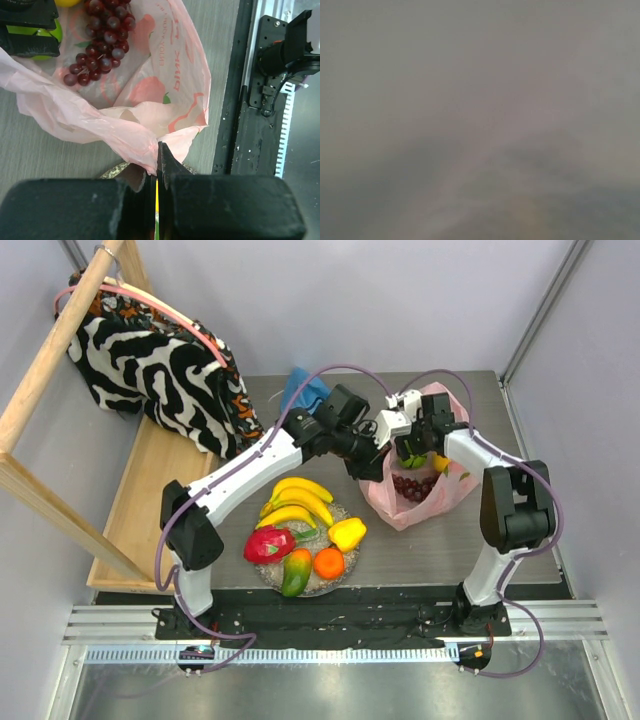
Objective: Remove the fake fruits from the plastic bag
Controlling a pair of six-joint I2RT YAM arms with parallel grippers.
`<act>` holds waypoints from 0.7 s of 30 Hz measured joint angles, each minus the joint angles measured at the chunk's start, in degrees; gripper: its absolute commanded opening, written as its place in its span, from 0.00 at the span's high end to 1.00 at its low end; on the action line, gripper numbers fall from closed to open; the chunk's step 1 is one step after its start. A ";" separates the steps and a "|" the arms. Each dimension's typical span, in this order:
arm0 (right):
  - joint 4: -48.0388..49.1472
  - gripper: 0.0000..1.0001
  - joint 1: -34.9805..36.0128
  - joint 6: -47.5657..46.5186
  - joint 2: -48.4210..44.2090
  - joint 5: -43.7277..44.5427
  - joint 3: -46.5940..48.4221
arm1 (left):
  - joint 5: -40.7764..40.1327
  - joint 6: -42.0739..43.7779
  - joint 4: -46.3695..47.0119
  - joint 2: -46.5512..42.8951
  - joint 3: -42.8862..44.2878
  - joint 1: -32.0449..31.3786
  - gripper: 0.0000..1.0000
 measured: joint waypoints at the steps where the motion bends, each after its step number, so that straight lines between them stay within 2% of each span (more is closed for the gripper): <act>1: 0.37 0.41 0.07 -0.11 0.33 0.13 0.26 | -0.24 0.07 -0.04 0.00 0.00 0.00 1.00; 2: 0.61 0.47 0.11 -0.20 0.57 0.22 0.50 | -0.55 0.15 -0.04 0.00 0.00 0.00 1.00; 6: 0.22 0.55 -0.07 -0.52 0.37 0.20 0.55 | -1.90 1.05 -0.44 0.00 0.02 0.07 1.00; 10: -5.14 0.56 -0.31 -1.20 -2.34 -1.03 0.52 | -3.37 1.75 -0.94 0.28 0.50 0.26 1.00; 13: -10.99 0.57 -0.57 -1.38 -7.65 -3.80 0.52 | -3.85 1.86 -0.98 0.46 1.20 0.68 0.99; 14: -13.40 0.57 -0.68 -1.70 -10.49 -5.09 0.59 | -4.00 1.81 -0.98 0.46 1.51 0.94 0.89; 15: -15.91 0.57 -0.72 -2.32 -13.60 -6.45 0.72 | -4.09 1.68 -0.96 0.46 1.86 1.29 0.72; 16: -18.25 0.57 -0.72 -3.04 -16.90 -8.17 0.90 | -4.15 1.62 -1.05 0.46 2.32 1.68 0.48; 18: -22.56 0.57 -0.70 -4.79 -22.97 -11.43 1.51 | -4.74 1.79 -1.16 0.46 3.48 2.36 0.33; 19: -25.05 0.57 -0.66 -6.14 -26.64 -13.29 1.66 | -5.29 1.27 -1.11 0.24 3.96 2.82 0.19; 21: -30.80 0.57 -0.66 -8.44 -33.79 -16.09 2.29 | -7.30 1.64 -1.46 -1.27 3.82 3.41 0.14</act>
